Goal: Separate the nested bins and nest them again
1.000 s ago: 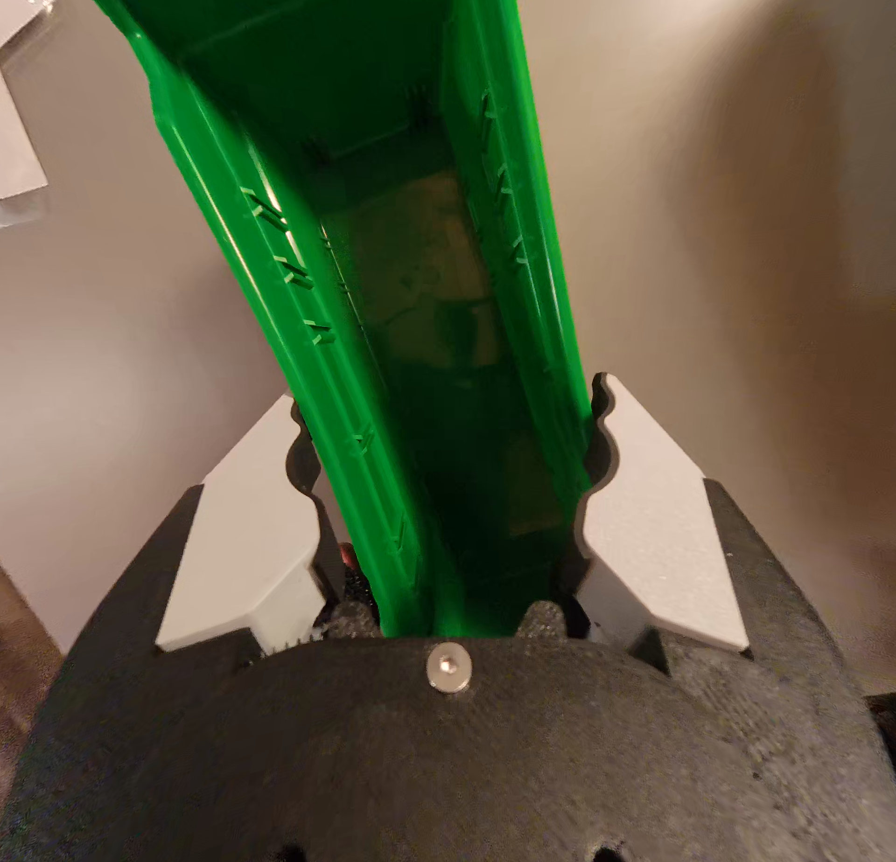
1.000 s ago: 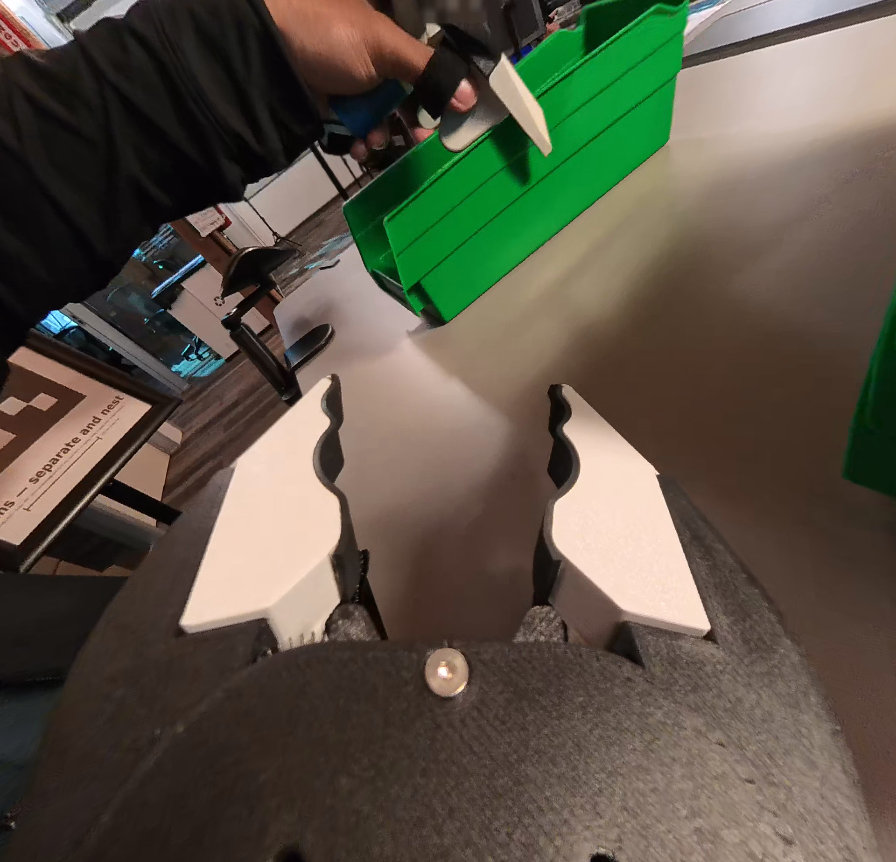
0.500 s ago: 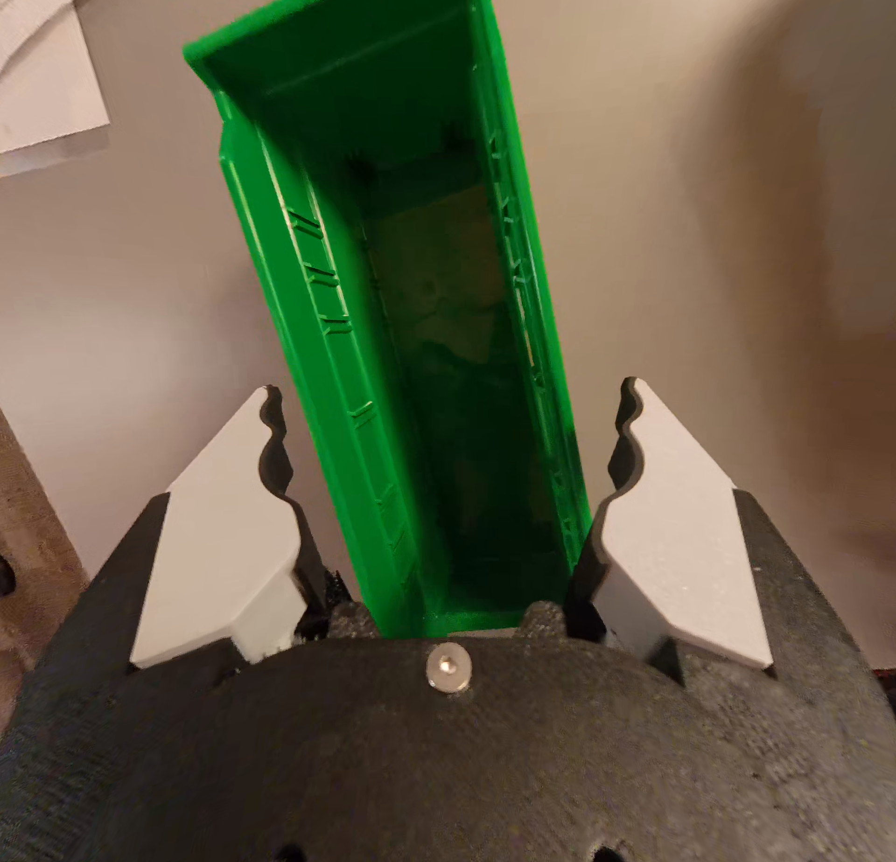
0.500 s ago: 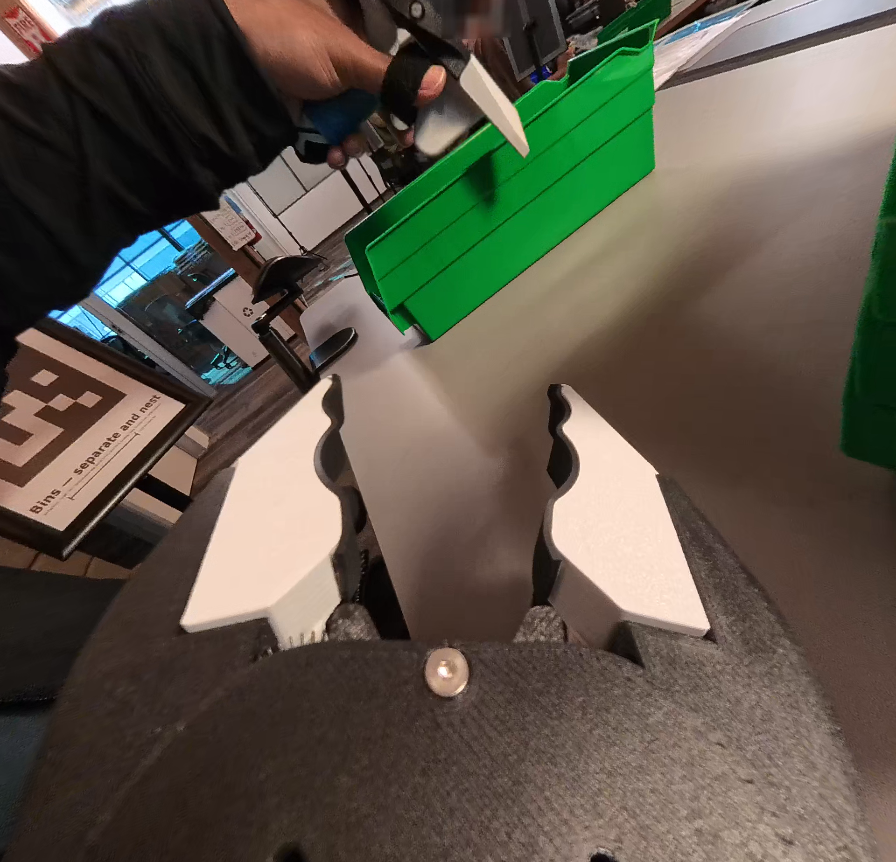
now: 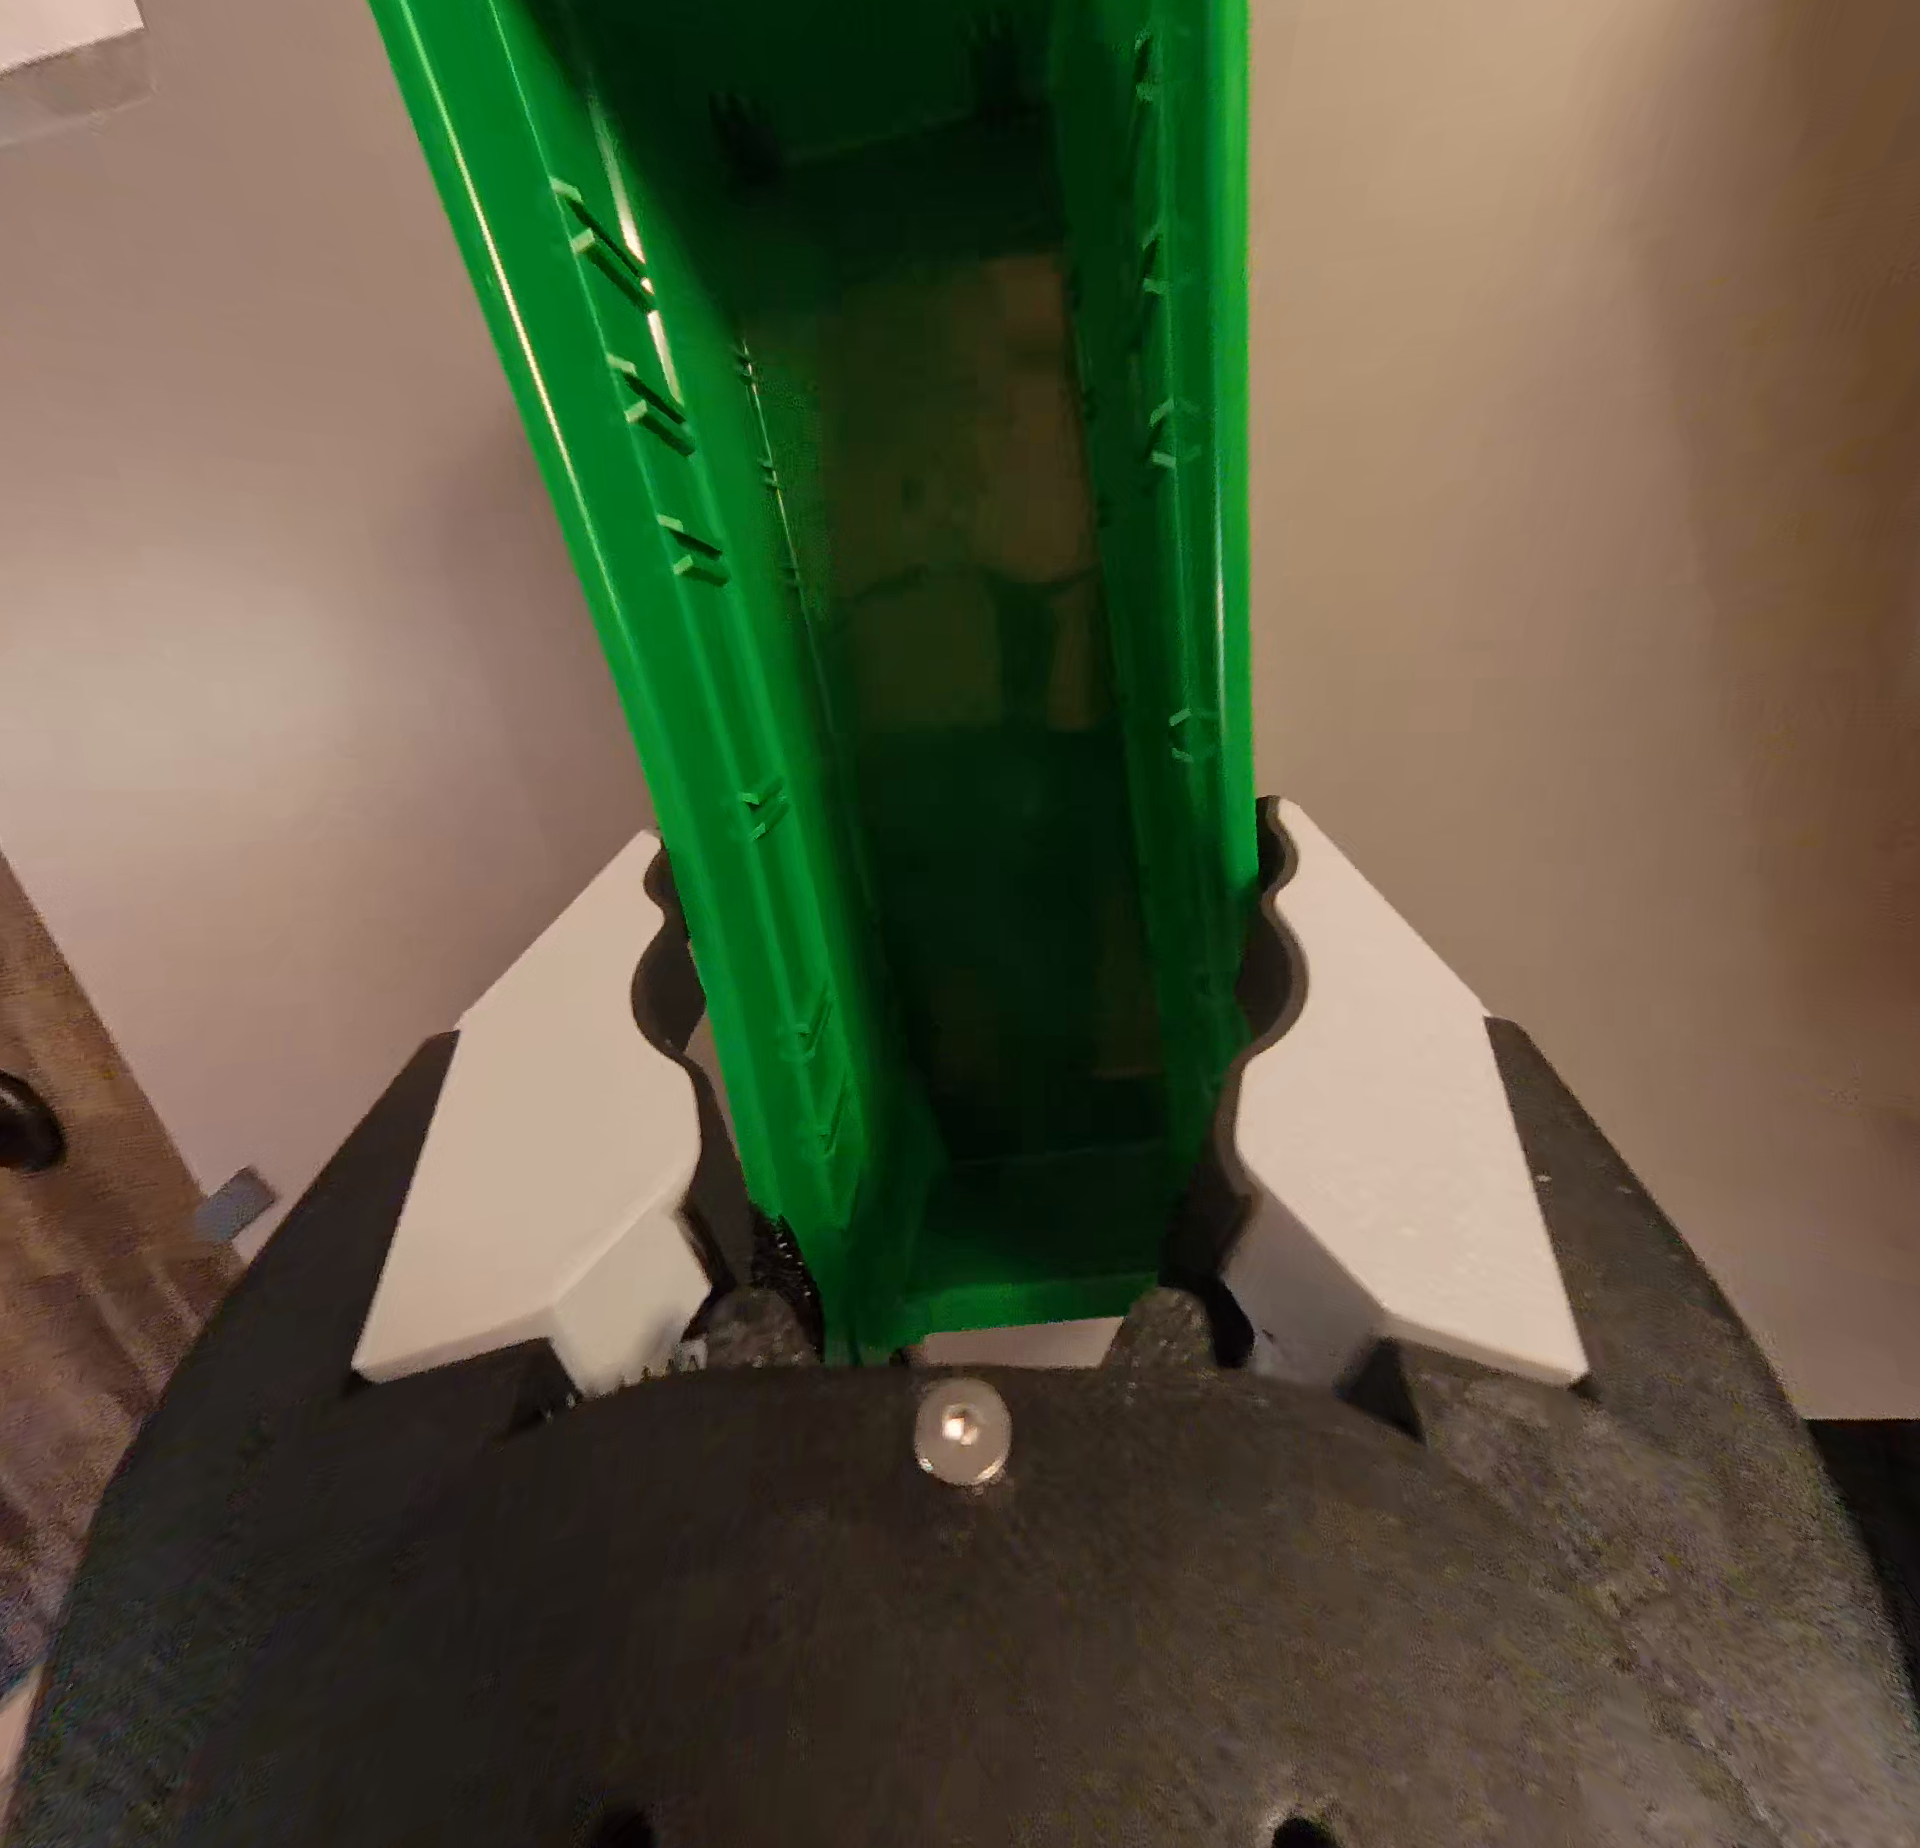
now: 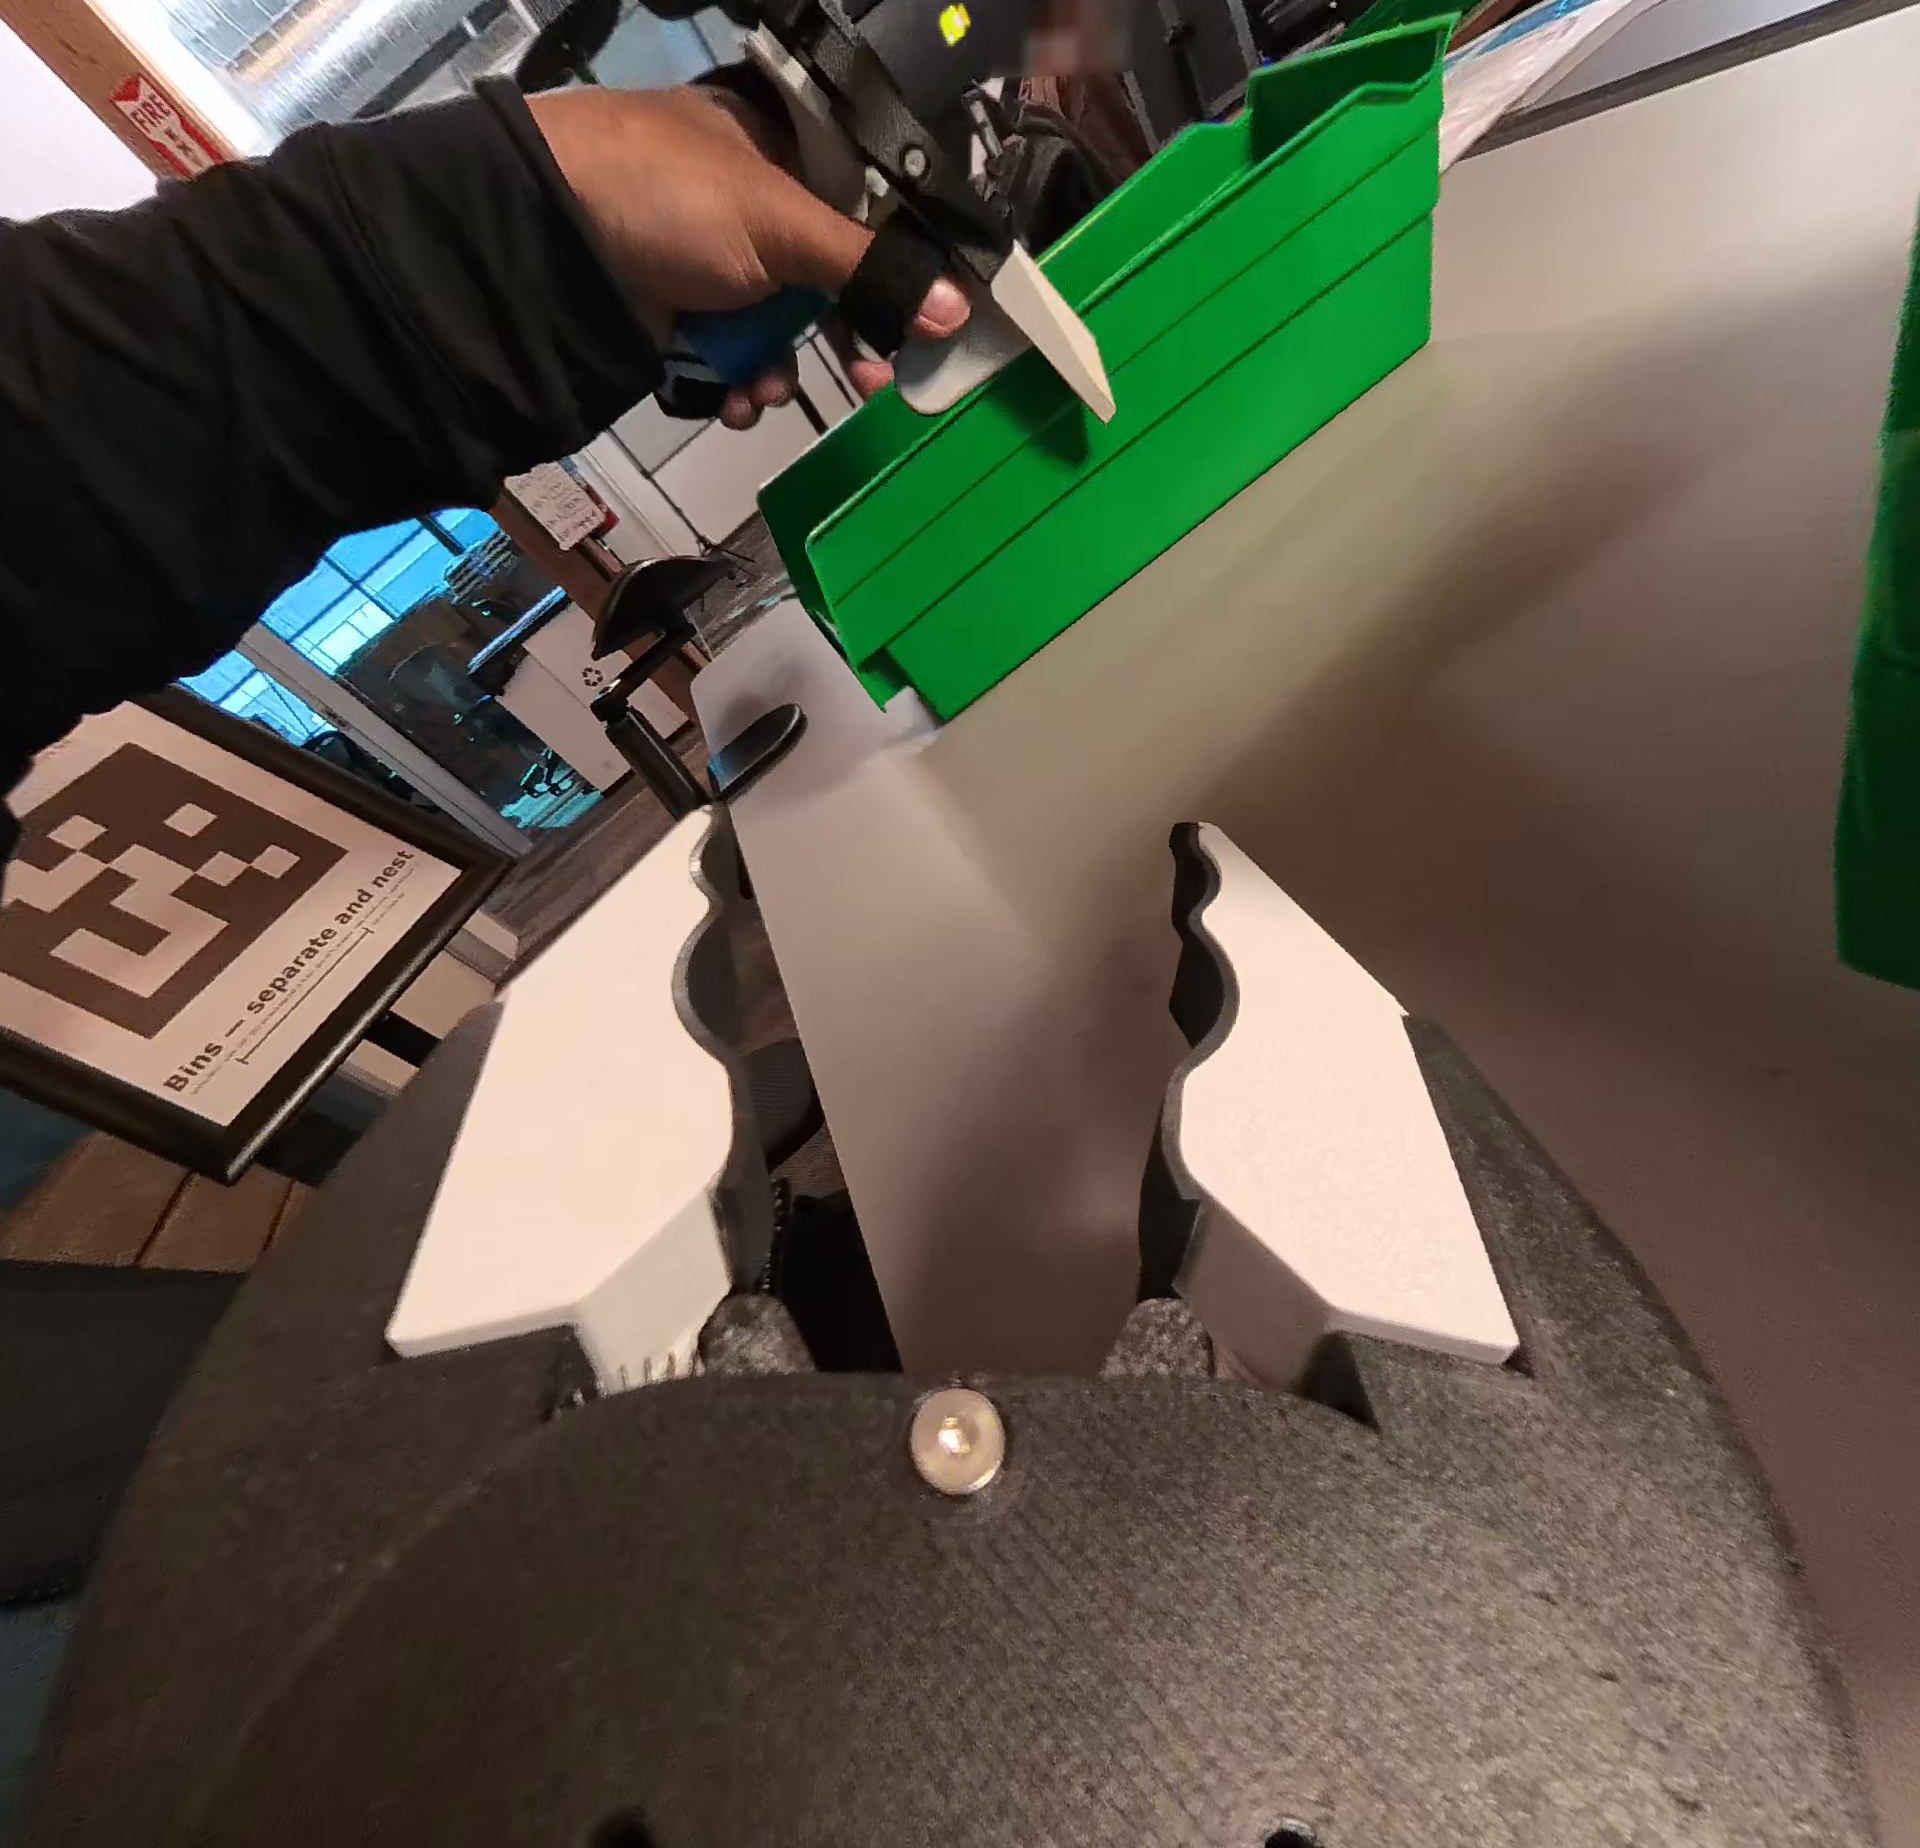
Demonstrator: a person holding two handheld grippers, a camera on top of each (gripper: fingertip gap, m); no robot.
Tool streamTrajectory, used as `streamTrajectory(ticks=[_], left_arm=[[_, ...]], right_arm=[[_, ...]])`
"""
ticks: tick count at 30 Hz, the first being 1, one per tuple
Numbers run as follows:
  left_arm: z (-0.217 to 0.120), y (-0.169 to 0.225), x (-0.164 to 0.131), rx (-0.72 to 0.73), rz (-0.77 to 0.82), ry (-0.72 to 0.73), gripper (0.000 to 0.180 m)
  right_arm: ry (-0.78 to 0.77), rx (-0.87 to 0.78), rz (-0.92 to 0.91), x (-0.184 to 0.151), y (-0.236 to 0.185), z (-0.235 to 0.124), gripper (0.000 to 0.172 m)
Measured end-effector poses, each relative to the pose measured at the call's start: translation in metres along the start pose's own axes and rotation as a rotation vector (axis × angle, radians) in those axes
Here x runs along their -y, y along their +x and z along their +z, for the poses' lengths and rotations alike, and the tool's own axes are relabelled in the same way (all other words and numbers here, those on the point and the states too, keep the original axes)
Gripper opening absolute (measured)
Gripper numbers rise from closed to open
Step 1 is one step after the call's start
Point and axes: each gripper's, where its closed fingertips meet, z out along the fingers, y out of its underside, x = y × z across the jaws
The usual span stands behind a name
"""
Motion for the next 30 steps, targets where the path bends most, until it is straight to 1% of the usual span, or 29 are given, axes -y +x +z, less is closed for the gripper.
streamTrajectory(ticks=[1,3,5,7,9,12,15,18,21,23,25,30], left_arm=[[-0.003,0.002,0.000,-0.001,0.005,0.003,0.105],[-0.013,0.011,0.005,-0.036,-0.007,0.025,0.105],[-0.034,0.023,0.016,-0.082,-0.025,0.073,0.105],[-0.065,0.040,0.033,-0.145,-0.044,0.139,0.106],[-0.105,0.061,0.054,-0.213,-0.062,0.220,0.106],[-0.162,0.102,0.087,-0.308,-0.062,0.326,0.107],[-0.198,0.151,0.113,-0.379,-0.033,0.378,0.107],[-0.209,0.204,0.132,-0.453,-0.028,0.382,0.107],[-0.206,0.247,0.144,-0.493,-0.026,0.365,0.107],[-0.203,0.267,0.150,-0.515,-0.042,0.353,0.107],[-0.198,0.278,0.155,-0.528,-0.073,0.346,0.108],[-0.189,0.276,0.165,-0.517,-0.183,0.362,0.108]], right_arm=[[0.001,0.004,0.002,0.000,0.000,0.000,0.086],[0.001,0.010,0.003,0.000,-0.001,0.000,0.086],[0.000,0.015,0.004,0.000,-0.001,0.000,0.086],[0.000,0.017,0.004,0.000,-0.002,-0.001,0.086],[-0.002,0.017,0.006,0.000,-0.002,0.000,0.086],[-0.010,0.017,0.010,-0.001,-0.001,0.001,0.085],[-0.011,0.016,0.008,-0.001,-0.001,0.001,0.085],[-0.003,0.014,0.000,0.000,-0.002,0.000,0.085],[0.007,0.015,-0.009,0.000,-0.003,-0.001,0.085],[0.002,0.014,-0.011,0.000,-0.003,-0.002,0.085],[-0.001,0.023,-0.009,-0.001,-0.004,-0.004,0.085],[-0.009,0.041,0.012,-0.002,-0.003,-0.008,0.085]])
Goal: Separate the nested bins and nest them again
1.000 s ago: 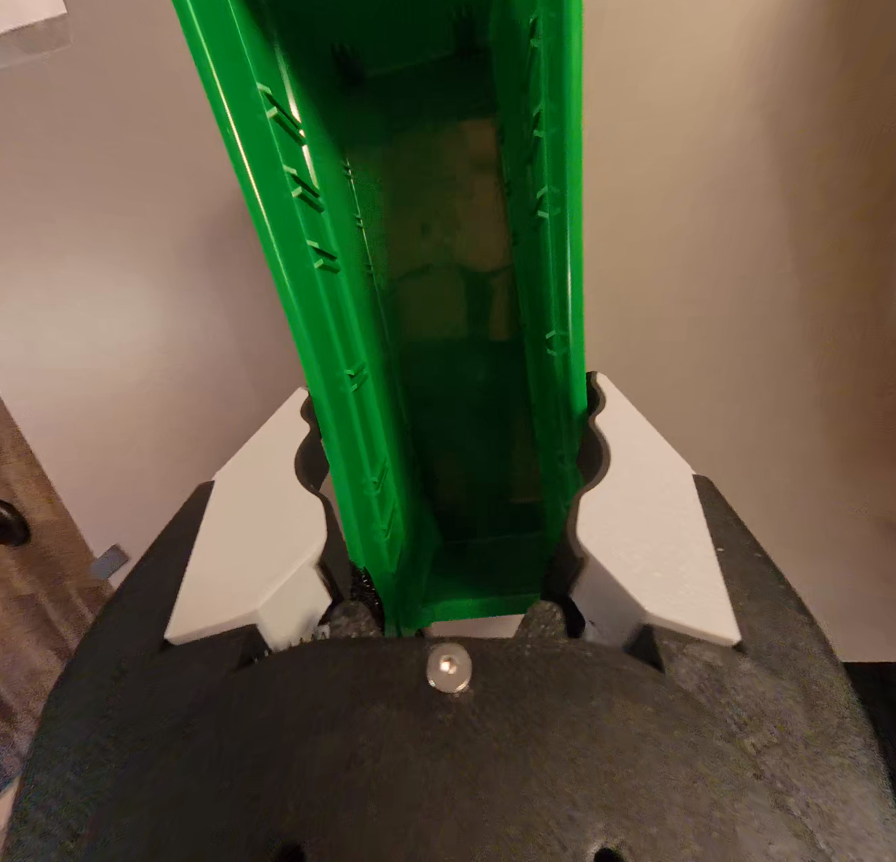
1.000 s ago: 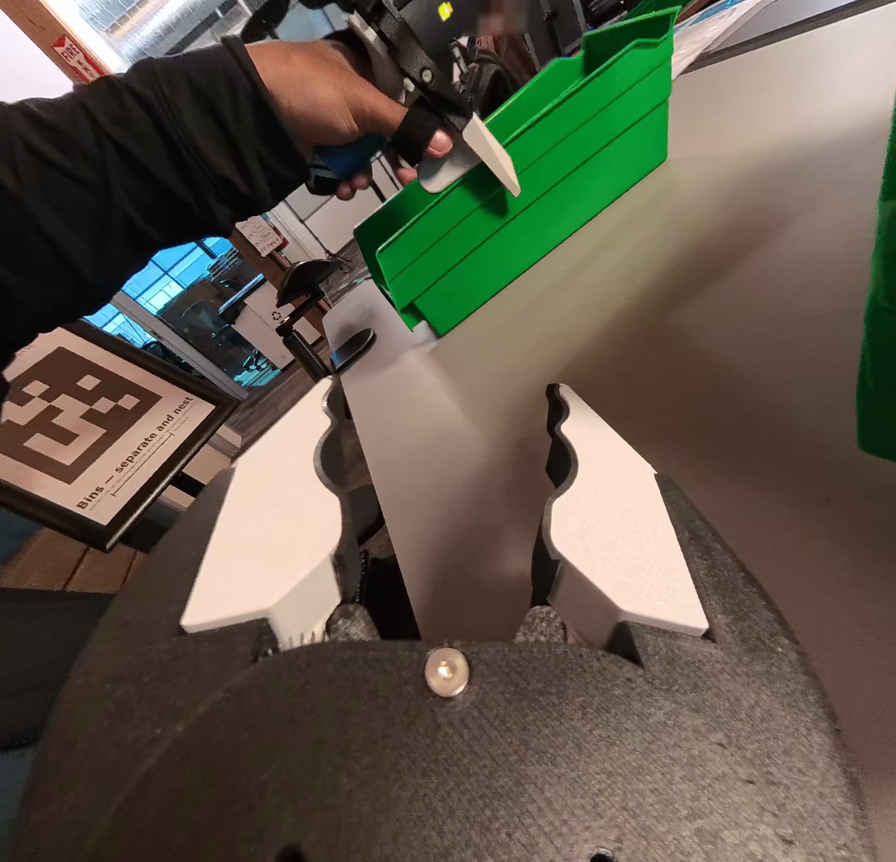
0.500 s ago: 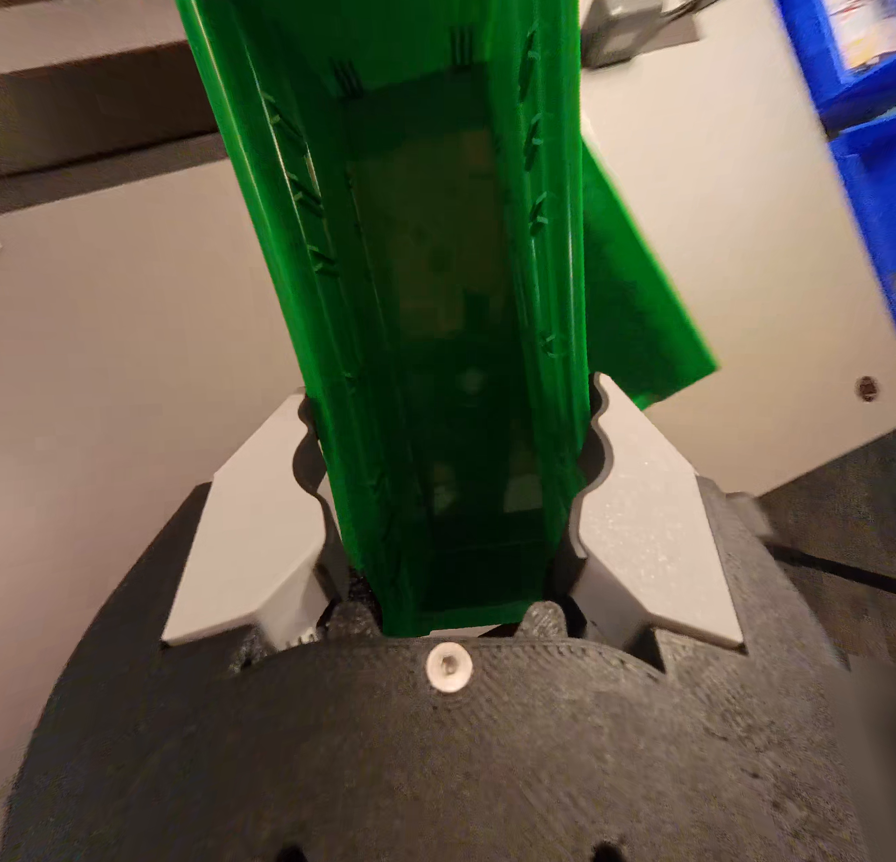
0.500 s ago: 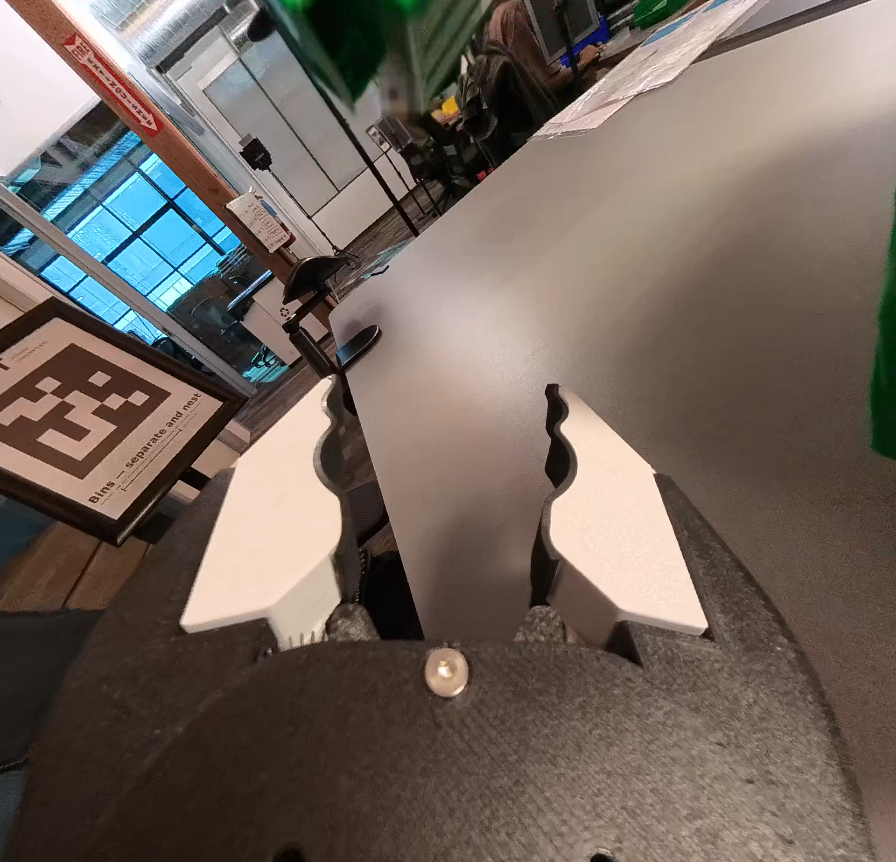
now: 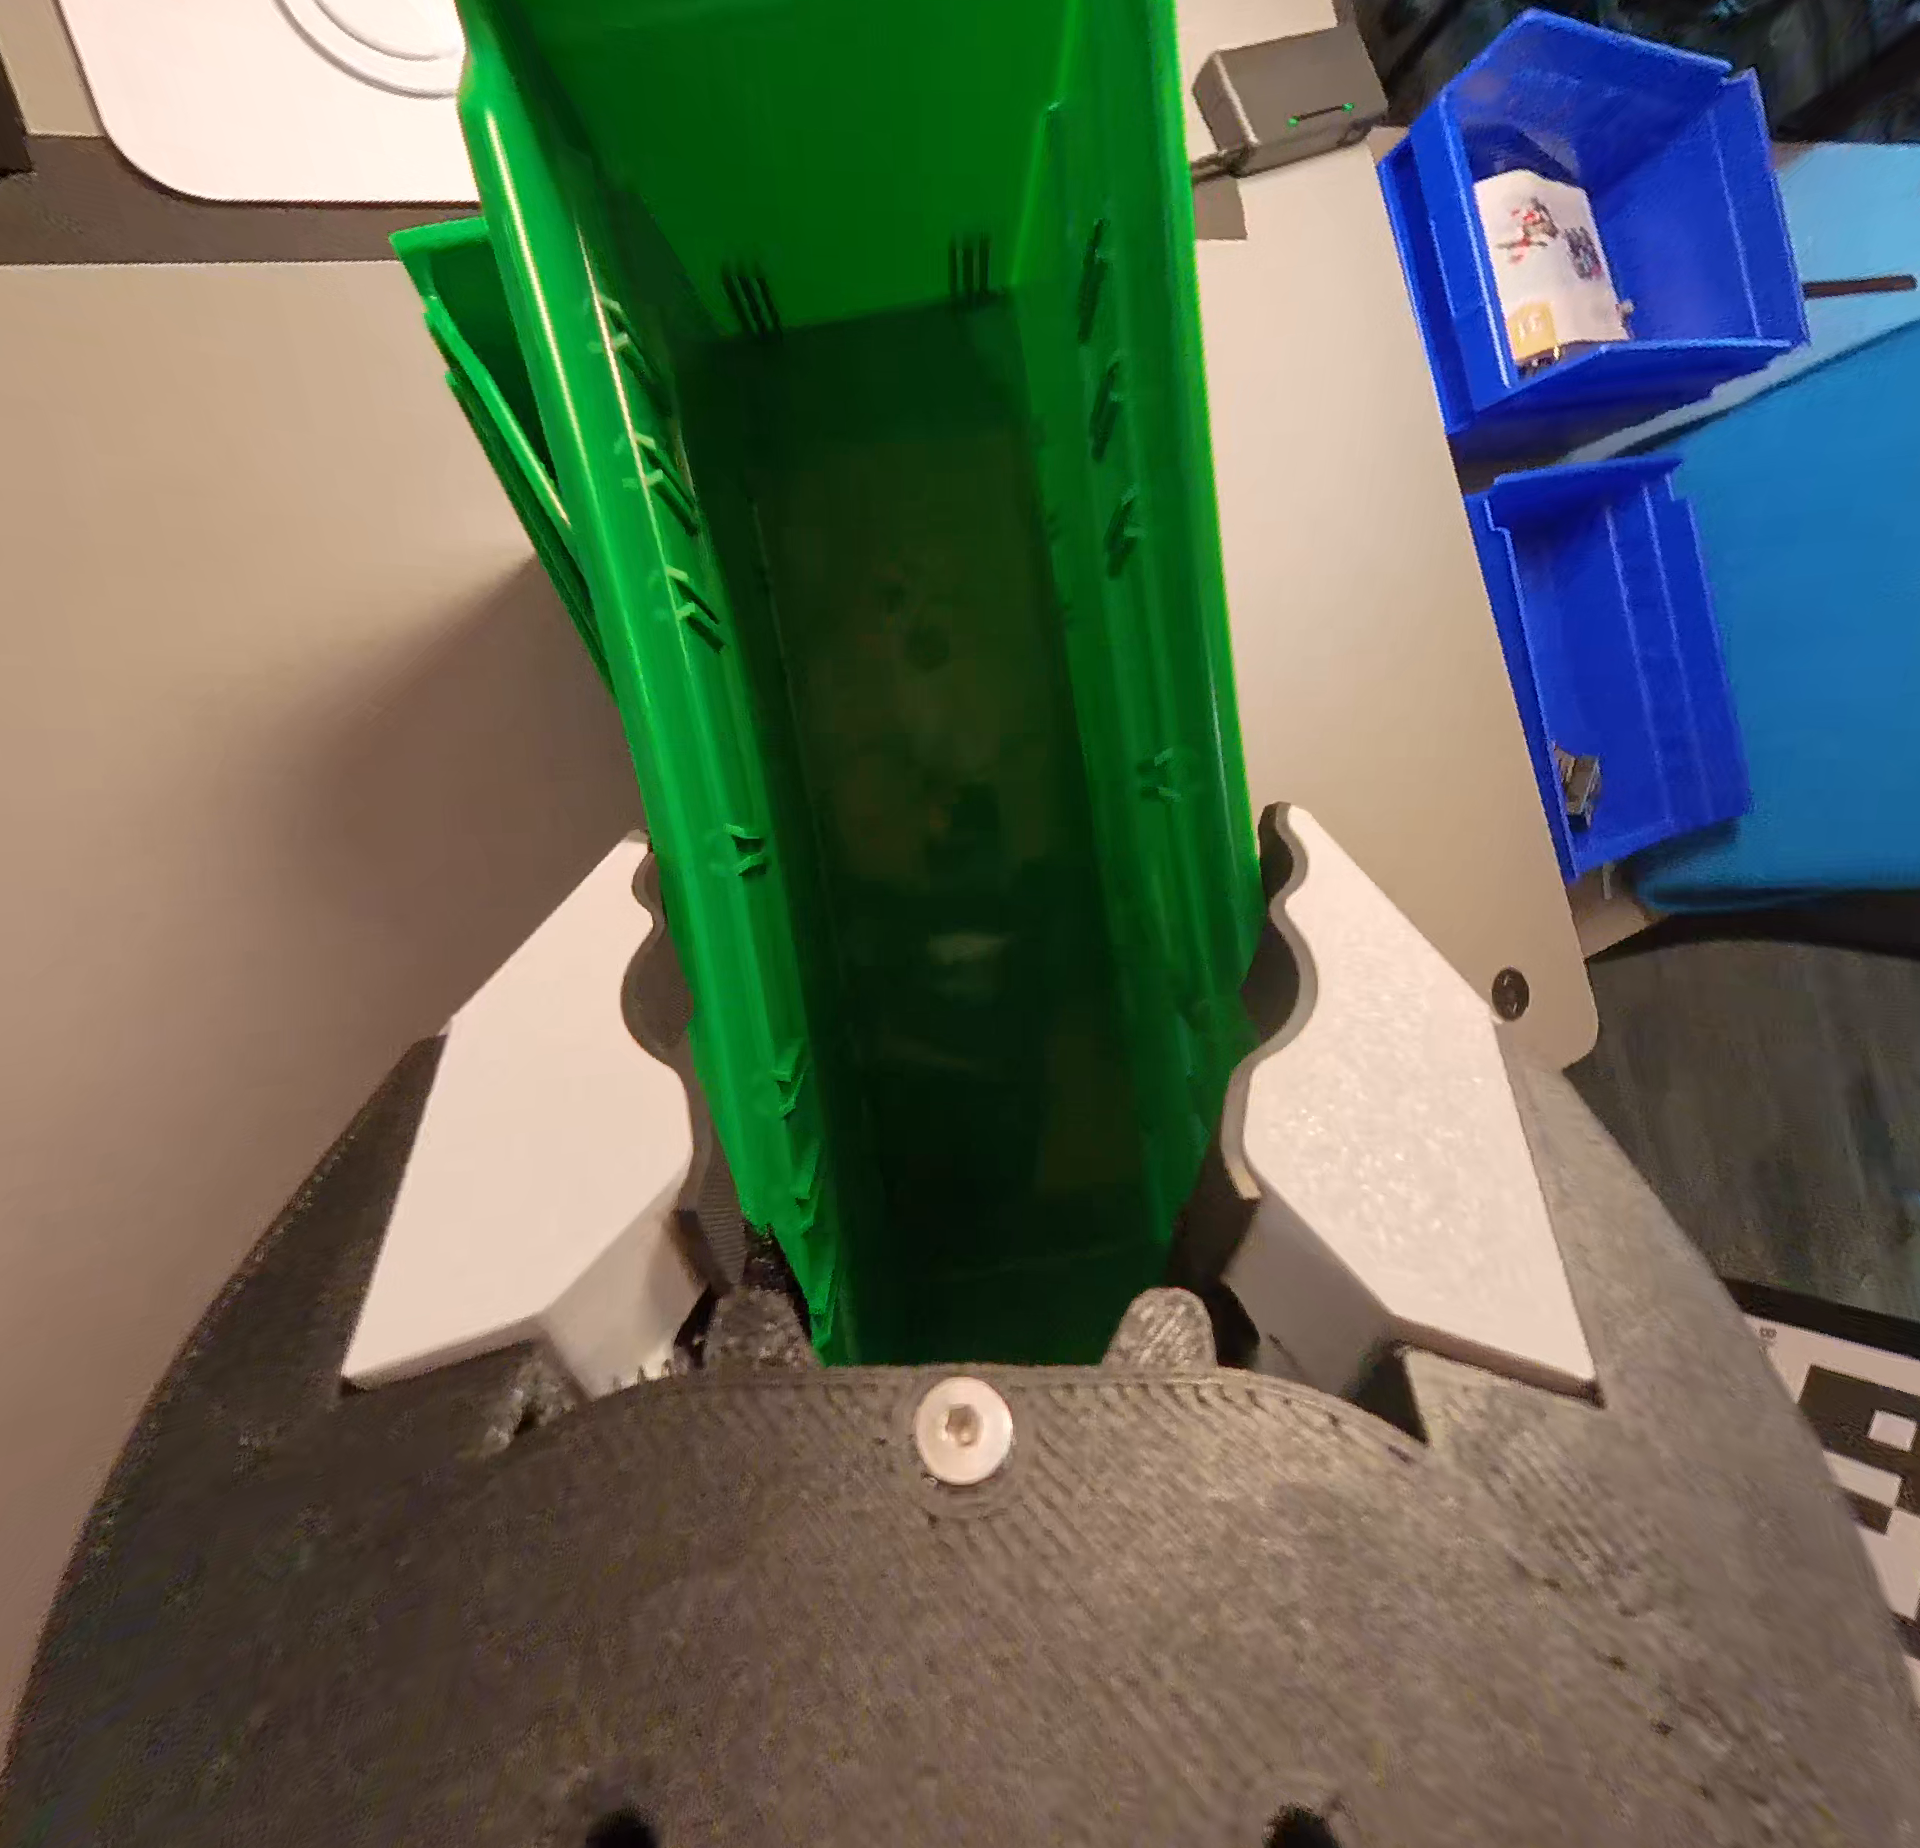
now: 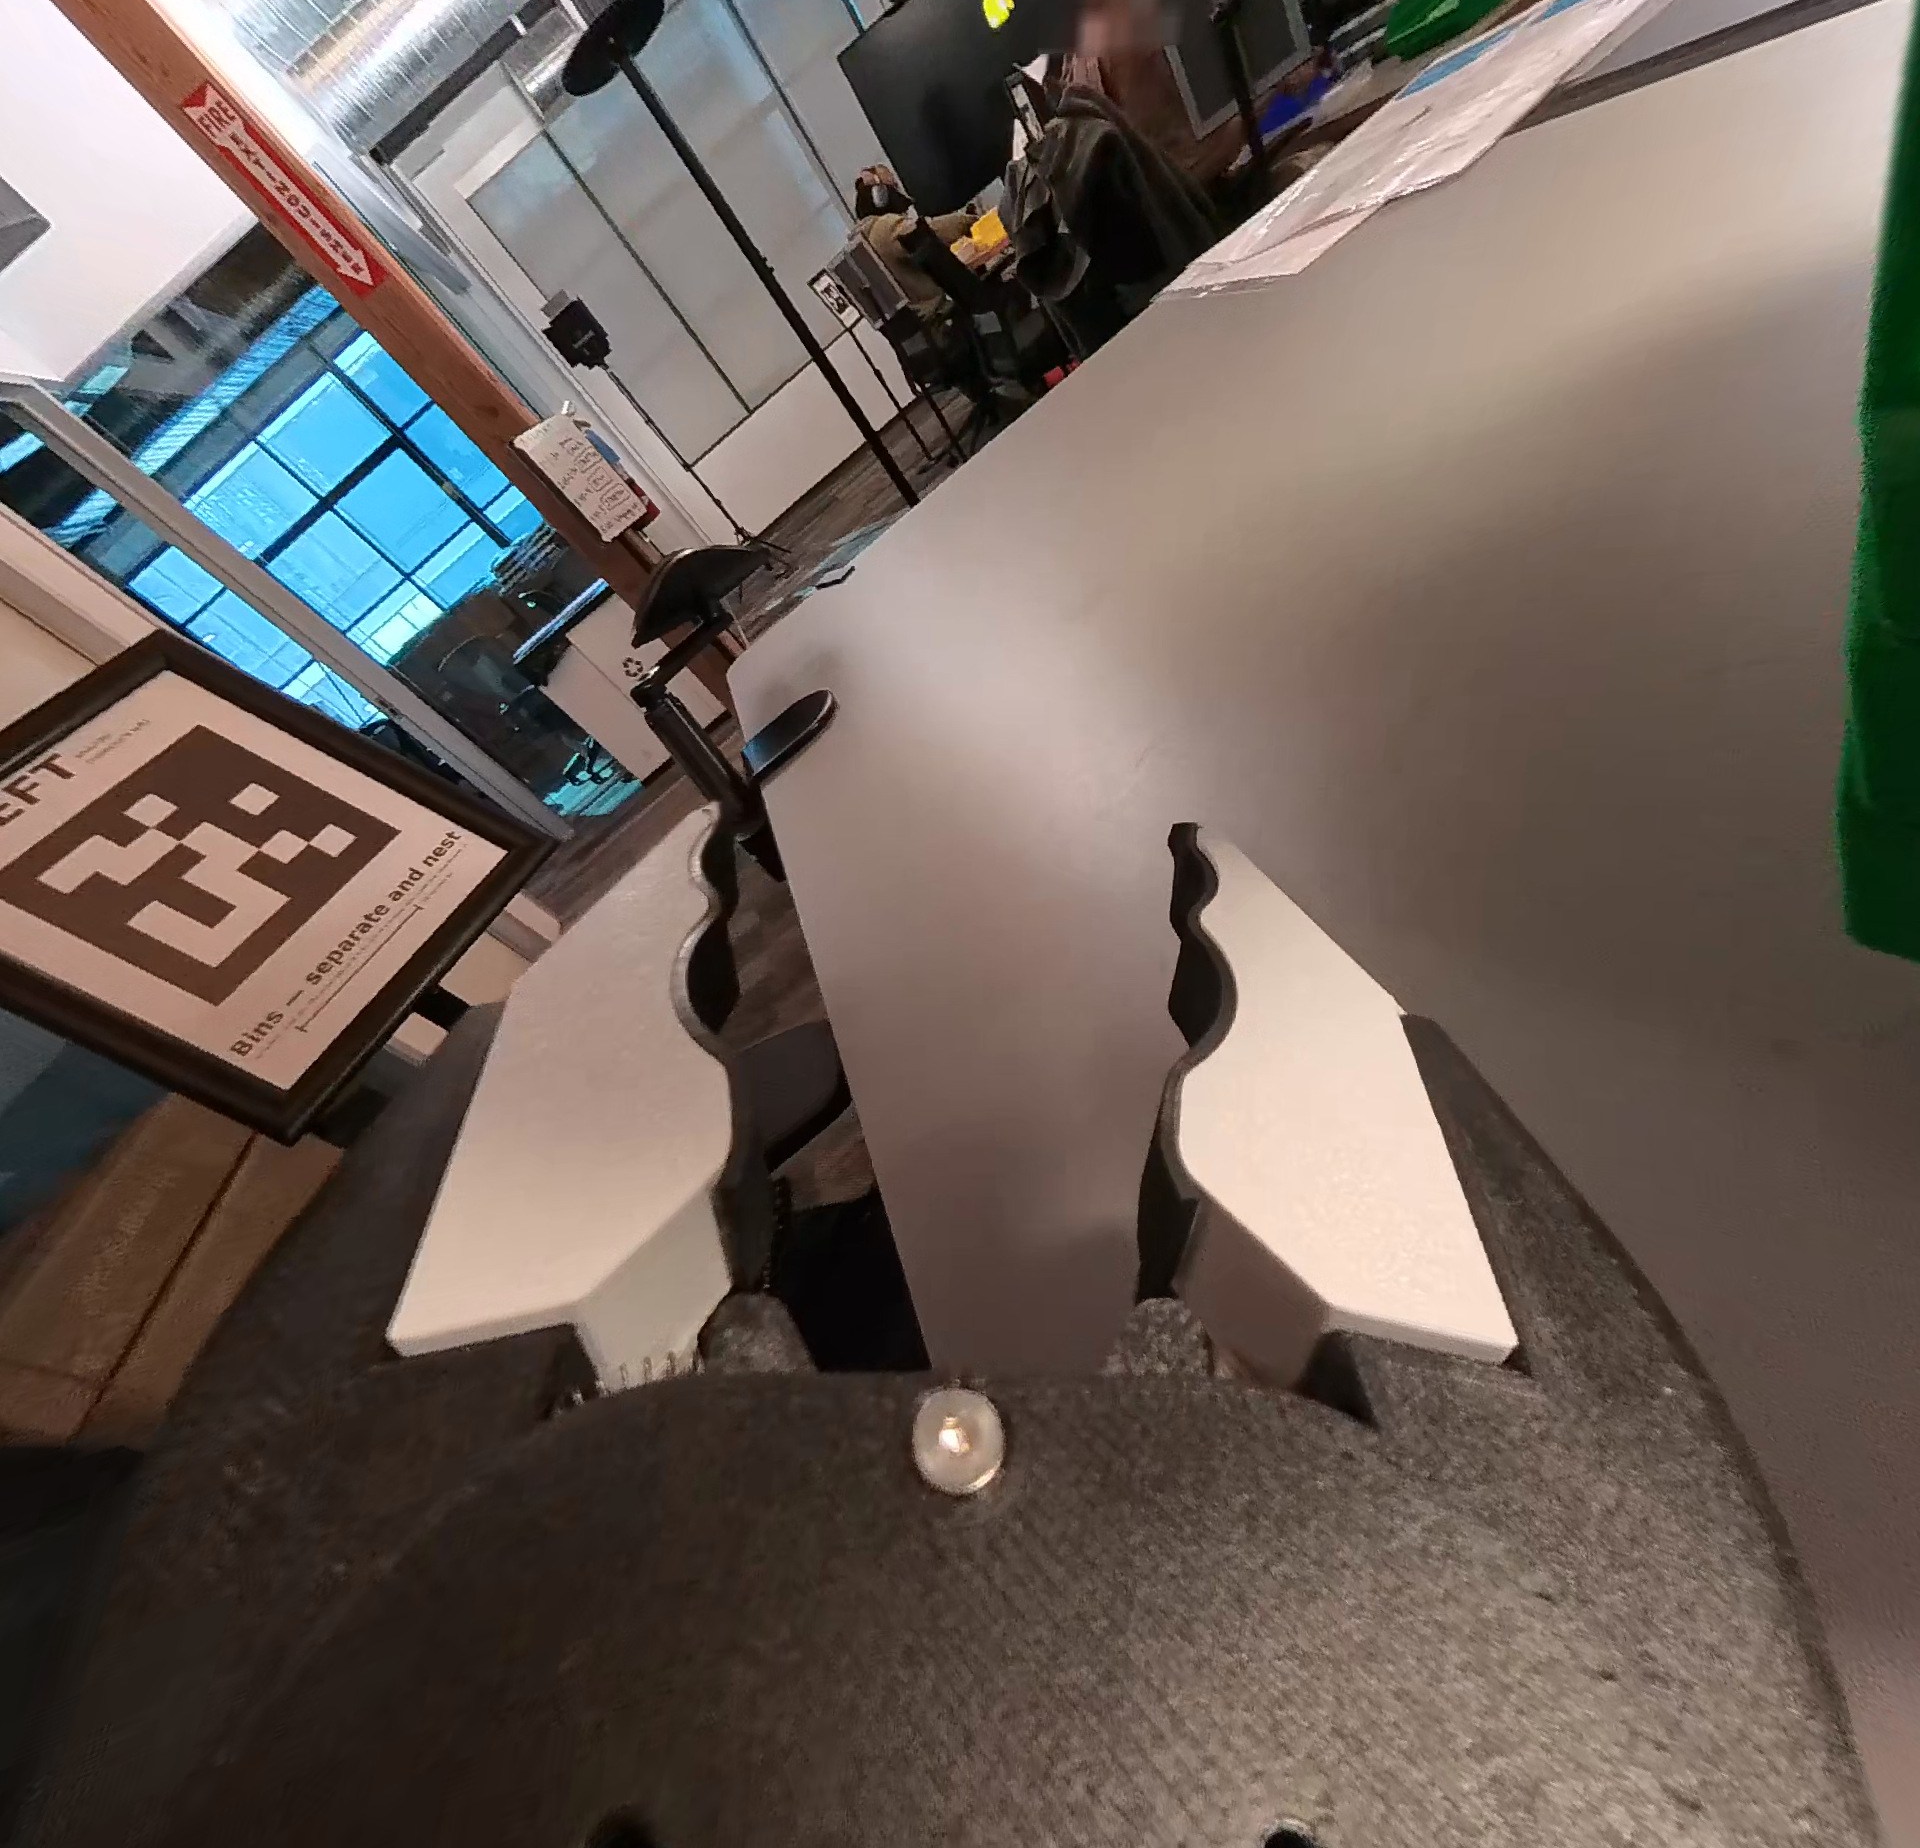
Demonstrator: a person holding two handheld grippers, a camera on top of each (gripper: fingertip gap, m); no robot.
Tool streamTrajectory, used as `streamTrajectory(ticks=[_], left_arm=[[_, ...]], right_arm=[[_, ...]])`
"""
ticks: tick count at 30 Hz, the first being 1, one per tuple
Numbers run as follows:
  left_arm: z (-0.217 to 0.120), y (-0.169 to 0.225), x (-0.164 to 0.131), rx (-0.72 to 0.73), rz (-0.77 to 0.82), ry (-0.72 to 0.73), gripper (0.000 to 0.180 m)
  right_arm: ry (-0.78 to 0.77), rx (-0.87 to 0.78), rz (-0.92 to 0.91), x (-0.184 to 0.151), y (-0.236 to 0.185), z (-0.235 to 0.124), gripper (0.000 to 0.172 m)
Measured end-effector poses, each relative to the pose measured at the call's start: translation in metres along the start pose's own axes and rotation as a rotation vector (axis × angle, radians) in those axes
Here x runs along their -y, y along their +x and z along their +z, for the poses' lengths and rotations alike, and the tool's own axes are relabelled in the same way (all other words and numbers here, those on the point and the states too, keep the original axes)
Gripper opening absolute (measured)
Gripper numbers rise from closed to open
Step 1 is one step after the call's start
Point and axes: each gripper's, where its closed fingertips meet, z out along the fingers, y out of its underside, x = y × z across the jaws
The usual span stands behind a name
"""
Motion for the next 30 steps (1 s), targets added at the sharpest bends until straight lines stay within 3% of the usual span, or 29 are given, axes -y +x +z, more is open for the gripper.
streamTrajectory(ticks=[7,17,30], left_arm=[[0.004,-0.023,0.005,0.155,-0.010,-0.024,0.110],[0.022,-0.021,0.015,0.350,0.127,-0.138,0.110],[0.040,-0.002,0.019,0.382,0.117,-0.137,0.112]], right_arm=[[-0.009,0.003,-0.011,-0.002,-0.002,0.000,0.085],[-0.013,-0.010,-0.022,-0.002,-0.001,0.000,0.085],[-0.019,0.010,-0.008,-0.003,-0.003,-0.001,0.085]])
